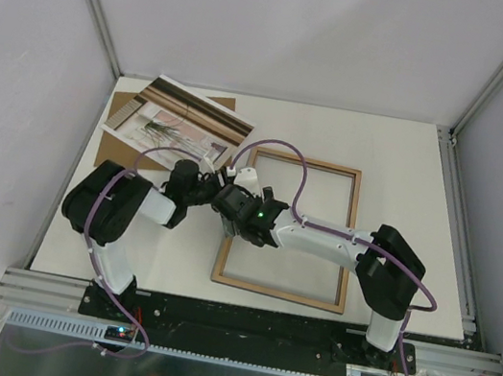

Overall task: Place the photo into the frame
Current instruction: Place the glass panel in the frame body, then move the frame body to the center of the board.

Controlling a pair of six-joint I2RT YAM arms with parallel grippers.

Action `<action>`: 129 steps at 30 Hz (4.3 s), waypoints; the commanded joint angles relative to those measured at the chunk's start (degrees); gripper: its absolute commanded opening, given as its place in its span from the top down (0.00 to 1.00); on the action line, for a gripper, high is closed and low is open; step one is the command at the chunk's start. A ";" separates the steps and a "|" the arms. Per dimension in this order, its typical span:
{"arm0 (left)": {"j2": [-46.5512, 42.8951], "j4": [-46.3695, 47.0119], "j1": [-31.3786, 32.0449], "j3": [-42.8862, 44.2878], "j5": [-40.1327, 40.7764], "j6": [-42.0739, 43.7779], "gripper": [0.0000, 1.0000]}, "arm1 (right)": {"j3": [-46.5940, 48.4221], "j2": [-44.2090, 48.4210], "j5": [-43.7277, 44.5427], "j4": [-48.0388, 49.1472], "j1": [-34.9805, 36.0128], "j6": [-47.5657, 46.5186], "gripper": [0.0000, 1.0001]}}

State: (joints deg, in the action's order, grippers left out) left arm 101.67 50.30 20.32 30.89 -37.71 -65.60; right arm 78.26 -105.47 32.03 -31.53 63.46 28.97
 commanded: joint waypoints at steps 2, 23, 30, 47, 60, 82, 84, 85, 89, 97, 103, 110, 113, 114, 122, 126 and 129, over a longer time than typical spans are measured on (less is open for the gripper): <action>-3.80 -2.45 -1.05 1.37 0.39 3.33 0.40 | 2.16 -0.76 0.91 -0.29 -0.51 0.90 0.14; -18.12 -30.28 -3.39 4.40 15.27 11.61 0.19 | 1.31 -1.68 -1.57 2.00 -1.21 0.84 0.14; -20.24 -33.90 -6.12 3.16 16.59 11.21 0.18 | -1.09 -1.98 -5.15 5.87 -2.50 1.04 0.14; -24.11 -45.38 -4.98 3.21 20.70 20.34 0.42 | -5.05 10.46 -9.49 6.84 -12.18 0.33 0.13; -22.29 -56.34 4.79 5.64 37.19 23.87 0.98 | -28.91 31.64 -18.98 11.06 -36.51 4.61 0.37; -4.39 -56.67 13.21 19.57 41.65 22.83 1.00 | -43.02 39.70 -31.32 17.26 -59.11 4.82 0.76; -2.73 -56.64 14.12 21.40 41.75 22.44 1.00 | -43.01 39.72 -32.20 17.79 -59.32 4.72 0.76; -1.97 -56.64 14.61 22.46 41.75 22.27 1.00 | -43.01 39.68 -32.73 18.02 -59.37 4.71 0.76; 1.47 -56.70 16.25 26.05 41.28 21.37 1.00 | -42.66 39.56 -33.90 18.31 -59.63 4.44 0.76; 5.88 -56.64 20.56 30.27 40.64 18.92 1.00 | -41.29 39.37 -34.61 17.55 -60.32 3.12 0.76; 8.52 -56.61 23.95 33.30 40.12 17.60 1.00 | -40.89 38.42 -35.47 17.78 -60.51 2.73 0.76; 12.28 -56.64 26.99 38.14 38.92 16.82 1.00 | -40.23 37.77 -36.30 17.95 -60.56 2.40 0.76; 14.16 -56.63 27.76 40.52 38.56 16.75 1.00 | -39.97 37.60 -36.60 17.70 -60.57 2.28 0.76; 14.87 -56.63 27.98 41.46 38.44 16.83 1.00 | -39.87 37.61 -36.64 17.54 -60.57 2.21 0.76; 18.14 -56.59 29.45 45.73 38.15 16.94 1.00 | -39.77 37.98 -36.59 16.48 -60.64 1.76 0.76; 18.33 -56.61 29.60 46.23 36.88 17.21 1.00 | -39.78 37.97 -37.01 16.51 -60.58 1.66 0.76; 17.24 -56.68 29.64 46.33 37.12 18.27 1.00 | -39.80 38.23 -37.37 16.67 -60.59 1.68 0.76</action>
State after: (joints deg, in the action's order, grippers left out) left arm 118.63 -4.82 49.28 75.88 -0.32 -48.05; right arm 36.12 -67.72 -4.54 -15.53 3.14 31.42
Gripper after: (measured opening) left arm 0.005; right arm 0.242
